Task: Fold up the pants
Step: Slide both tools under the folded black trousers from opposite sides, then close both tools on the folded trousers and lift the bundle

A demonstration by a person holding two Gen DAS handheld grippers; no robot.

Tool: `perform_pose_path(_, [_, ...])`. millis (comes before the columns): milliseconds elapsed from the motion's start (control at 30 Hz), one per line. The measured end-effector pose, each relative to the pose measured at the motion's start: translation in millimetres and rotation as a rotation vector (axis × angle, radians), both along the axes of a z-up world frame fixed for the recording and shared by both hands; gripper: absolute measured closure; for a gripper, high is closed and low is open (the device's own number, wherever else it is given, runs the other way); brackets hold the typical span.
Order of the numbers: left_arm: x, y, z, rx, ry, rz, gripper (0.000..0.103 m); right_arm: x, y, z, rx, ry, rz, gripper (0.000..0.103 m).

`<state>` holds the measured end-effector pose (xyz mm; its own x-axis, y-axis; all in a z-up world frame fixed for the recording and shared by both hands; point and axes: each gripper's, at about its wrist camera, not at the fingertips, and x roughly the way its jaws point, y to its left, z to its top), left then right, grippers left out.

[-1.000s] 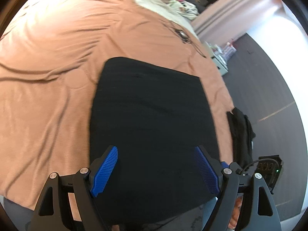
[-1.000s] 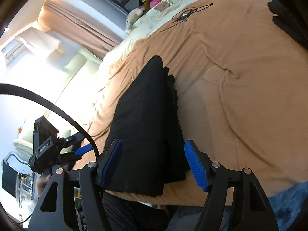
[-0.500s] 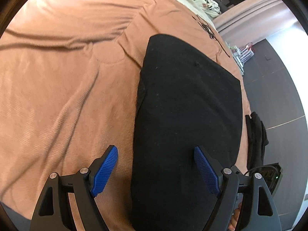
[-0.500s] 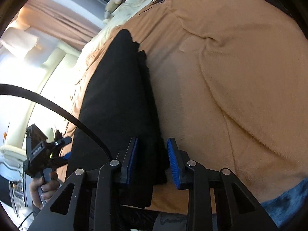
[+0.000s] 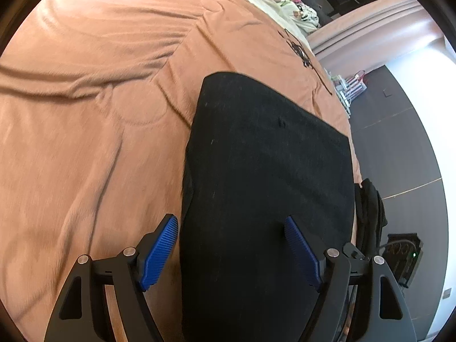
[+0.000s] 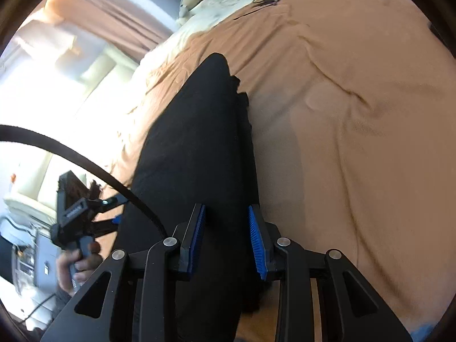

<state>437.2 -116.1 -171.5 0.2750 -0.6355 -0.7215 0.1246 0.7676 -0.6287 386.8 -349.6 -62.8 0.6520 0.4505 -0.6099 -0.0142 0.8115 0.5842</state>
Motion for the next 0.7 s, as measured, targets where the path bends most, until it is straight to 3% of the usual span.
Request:
perform_pose_path(600, [50, -9, 7, 0.043, -0.029, 0.003, 0.028, 103, 6, 7, -0.091, -0.01, 0.089, 0.074])
perform_pose_path(700, [56, -10, 10, 0.052, -0.032, 0.01, 0.034, 111, 9, 10, -0.109, -0.013, 0.082, 0.074])
